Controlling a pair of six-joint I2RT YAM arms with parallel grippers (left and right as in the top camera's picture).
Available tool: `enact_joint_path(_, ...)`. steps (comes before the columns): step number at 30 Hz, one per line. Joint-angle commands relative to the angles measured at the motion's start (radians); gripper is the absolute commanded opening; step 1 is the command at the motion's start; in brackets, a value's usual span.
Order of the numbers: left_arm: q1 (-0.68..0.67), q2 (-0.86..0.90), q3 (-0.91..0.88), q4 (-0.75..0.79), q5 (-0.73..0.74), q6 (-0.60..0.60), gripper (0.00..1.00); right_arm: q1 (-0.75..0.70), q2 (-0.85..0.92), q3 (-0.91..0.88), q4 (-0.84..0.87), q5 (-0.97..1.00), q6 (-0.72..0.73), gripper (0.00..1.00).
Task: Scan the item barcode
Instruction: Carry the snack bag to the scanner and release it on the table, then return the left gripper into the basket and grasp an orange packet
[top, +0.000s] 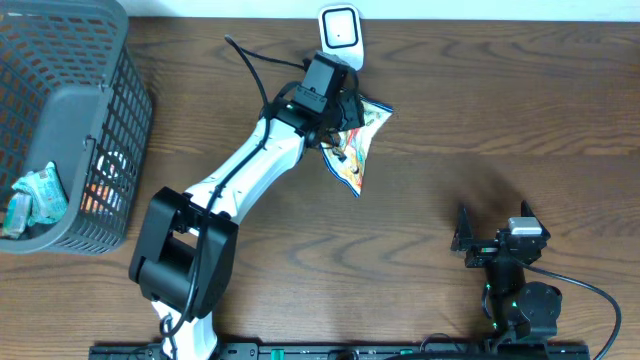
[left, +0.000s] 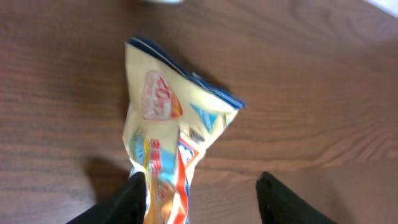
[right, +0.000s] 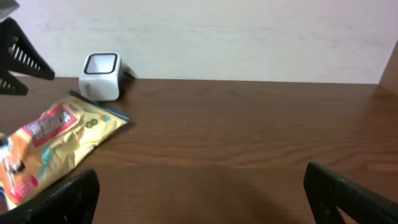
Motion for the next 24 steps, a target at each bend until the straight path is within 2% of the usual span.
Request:
enact_joint_path(1,0.049,-0.083,0.012,0.023,-0.010,0.031,0.59,-0.007,-0.004,-0.003,-0.003,0.001,-0.014,0.99)
enact_joint_path(6,0.165,-0.240,0.016,0.046,-0.010,0.079,0.61,-0.007,-0.004,-0.003,-0.003,0.002,-0.014,0.99)
enact_joint_path(7,0.237,-0.325,0.016,0.050,-0.010,0.142,0.62,-0.007,-0.004,-0.003,-0.003,0.001,-0.014,0.99)
enact_joint_path(10,0.355,-0.432,0.016,0.050,-0.010,0.228,0.69,-0.007,-0.004,-0.003,-0.003,0.001,-0.014,0.99)
enact_joint_path(14,0.577,-0.545,0.016,0.049,-0.010,0.251,0.74,-0.007,-0.004,-0.003,-0.003,0.001,-0.014,0.99)
enact_joint_path(17,0.814,-0.585,0.016,0.026,-0.010,0.249,0.79,-0.007,-0.004,-0.003,-0.003,0.001,-0.014,0.99)
enact_joint_path(21,1.008,-0.566,0.015,-0.069,-0.011,0.247,0.81,-0.007,-0.004,-0.003,-0.003,0.001,-0.014,0.99)
enact_joint_path(24,1.092,-0.520,0.011,-0.174,-0.027,0.247,0.81,-0.007,-0.004,-0.003,-0.003,0.001,-0.014,0.99)
